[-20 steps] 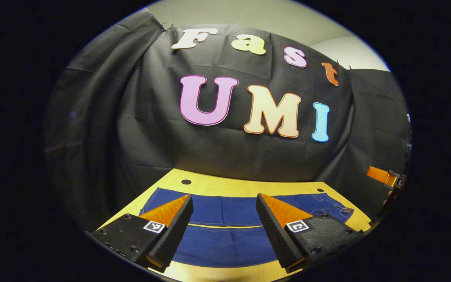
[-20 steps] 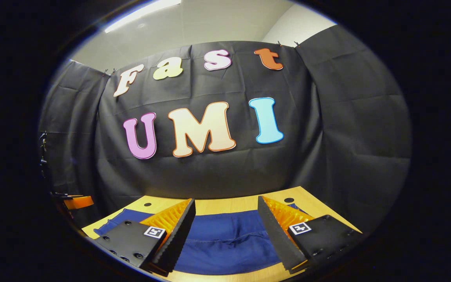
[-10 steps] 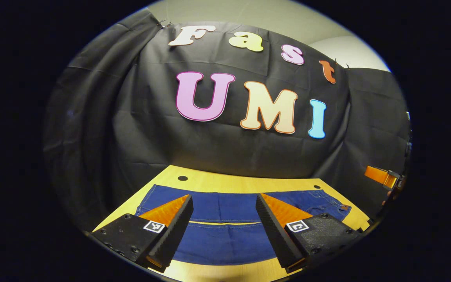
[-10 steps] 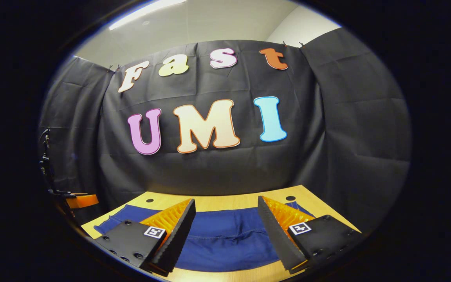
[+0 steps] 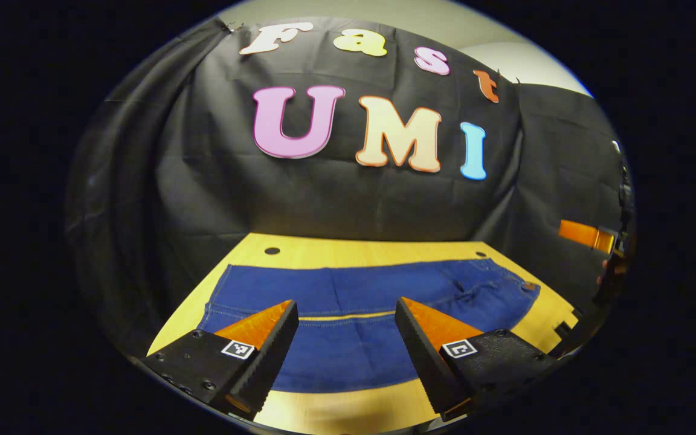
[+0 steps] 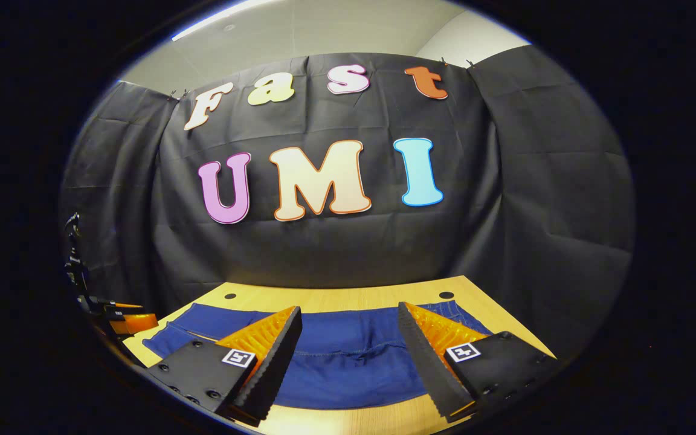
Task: Grasp the waist and the cuffs of the jeans and fold them to make the two legs overlap; first hold the waist and fold one-third of the jeans toward the cuffs, then hold the cuffs and fold the remaining one-third in the same direction to finish folding.
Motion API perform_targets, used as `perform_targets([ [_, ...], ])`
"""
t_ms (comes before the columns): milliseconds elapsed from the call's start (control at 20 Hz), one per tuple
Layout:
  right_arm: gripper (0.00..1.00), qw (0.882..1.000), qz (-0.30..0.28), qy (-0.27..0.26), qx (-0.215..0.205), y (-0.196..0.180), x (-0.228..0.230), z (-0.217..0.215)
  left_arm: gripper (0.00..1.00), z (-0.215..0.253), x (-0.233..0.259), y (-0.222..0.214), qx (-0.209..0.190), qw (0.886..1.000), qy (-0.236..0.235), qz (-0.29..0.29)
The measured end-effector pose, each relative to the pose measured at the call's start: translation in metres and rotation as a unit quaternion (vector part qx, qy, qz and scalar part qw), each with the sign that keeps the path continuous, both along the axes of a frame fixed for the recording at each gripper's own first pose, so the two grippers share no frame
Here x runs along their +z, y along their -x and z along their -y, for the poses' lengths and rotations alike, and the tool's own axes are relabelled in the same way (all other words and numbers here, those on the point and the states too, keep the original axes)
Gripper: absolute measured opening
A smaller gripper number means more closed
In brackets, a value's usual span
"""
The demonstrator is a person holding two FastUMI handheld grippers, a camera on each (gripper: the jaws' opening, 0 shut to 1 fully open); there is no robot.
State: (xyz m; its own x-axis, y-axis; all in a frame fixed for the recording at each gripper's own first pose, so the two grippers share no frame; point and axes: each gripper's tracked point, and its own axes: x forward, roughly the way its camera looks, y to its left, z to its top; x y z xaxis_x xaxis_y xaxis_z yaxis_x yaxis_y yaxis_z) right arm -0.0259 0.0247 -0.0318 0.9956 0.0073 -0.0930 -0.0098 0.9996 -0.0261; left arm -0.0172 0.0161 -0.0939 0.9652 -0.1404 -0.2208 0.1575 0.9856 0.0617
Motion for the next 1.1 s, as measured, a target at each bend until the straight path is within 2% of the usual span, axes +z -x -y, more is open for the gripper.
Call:
perform_targets([
  [200, 0.98, 1.000, -0.028, -0.005, -0.004, 0.006, -0.017, 0.000, 0.96, -0.038, -0.045, 0.016, -0.020, 0.997, -0.026, -0.066],
  [500, 0.98, 0.998, -0.066, 0.014, -0.002, 0.009, -0.040, -0.002, 0.97, -0.104, -0.083, 0.025, -0.061, 0.980, -0.105, -0.156],
  [700, 0.99, 0.994, -0.098, 0.036, 0.011, 0.009, -0.065, -0.005, 0.95, -0.129, -0.108, 0.019, -0.114, 0.954, -0.182, -0.209],
  [850, 0.99, 0.993, -0.110, 0.046, 0.012, 0.012, -0.076, -0.003, 0.95, -0.143, -0.120, 0.028, -0.168, 0.921, -0.239, -0.259],
  [950, 0.99, 0.993, -0.112, 0.042, 0.006, 0.013, -0.080, 0.000, 0.94, -0.154, -0.127, 0.029, -0.185, 0.899, -0.279, -0.281],
  [1000, 0.99, 0.993, -0.114, 0.040, 0.003, 0.013, -0.081, 0.002, 0.94, -0.155, -0.129, 0.031, -0.189, 0.893, -0.287, -0.290],
  [1050, 0.99, 0.993, -0.115, 0.037, 0.000, 0.013, -0.083, 0.004, 0.88, -0.154, -0.129, 0.034, -0.194, 0.889, -0.287, -0.300],
  [1100, 0.99, 0.992, -0.117, 0.036, -0.004, 0.013, -0.083, 0.007, 0.94, -0.153, -0.128, 0.038, -0.198, 0.884, -0.286, -0.312],
])
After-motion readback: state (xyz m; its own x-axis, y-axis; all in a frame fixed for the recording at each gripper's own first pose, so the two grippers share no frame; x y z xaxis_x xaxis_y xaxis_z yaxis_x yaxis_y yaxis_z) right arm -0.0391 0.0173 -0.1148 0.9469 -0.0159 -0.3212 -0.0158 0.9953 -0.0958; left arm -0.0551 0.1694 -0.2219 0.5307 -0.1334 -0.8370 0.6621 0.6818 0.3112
